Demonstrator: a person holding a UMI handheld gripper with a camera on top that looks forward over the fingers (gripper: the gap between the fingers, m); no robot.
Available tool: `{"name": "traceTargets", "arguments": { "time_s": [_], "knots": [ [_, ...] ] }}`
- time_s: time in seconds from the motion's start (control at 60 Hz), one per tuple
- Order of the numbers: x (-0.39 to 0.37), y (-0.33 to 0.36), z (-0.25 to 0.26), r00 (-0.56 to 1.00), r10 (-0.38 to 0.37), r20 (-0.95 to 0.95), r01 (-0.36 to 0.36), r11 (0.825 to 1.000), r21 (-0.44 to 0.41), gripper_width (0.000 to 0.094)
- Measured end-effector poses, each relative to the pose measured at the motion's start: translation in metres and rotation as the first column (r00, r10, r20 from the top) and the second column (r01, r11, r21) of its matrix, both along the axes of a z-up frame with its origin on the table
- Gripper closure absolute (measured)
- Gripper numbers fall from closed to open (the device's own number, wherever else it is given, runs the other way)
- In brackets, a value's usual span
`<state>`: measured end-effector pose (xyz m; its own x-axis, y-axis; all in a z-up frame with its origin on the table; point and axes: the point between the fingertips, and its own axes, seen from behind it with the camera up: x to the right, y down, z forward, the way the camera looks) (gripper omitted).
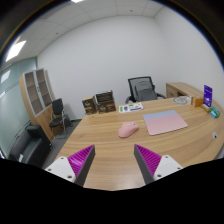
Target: Arrange mouse
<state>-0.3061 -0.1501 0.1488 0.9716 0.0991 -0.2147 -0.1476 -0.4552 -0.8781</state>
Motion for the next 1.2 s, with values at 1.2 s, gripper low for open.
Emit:
{"name": "traceTargets", "arguments": {
  "time_s": [1.2],
  "knots": [
    [-0.001, 0.317, -0.153, 0.991, 0.050, 0.122, -0.034, 0.992, -0.123, 0.0367]
  ]
}}
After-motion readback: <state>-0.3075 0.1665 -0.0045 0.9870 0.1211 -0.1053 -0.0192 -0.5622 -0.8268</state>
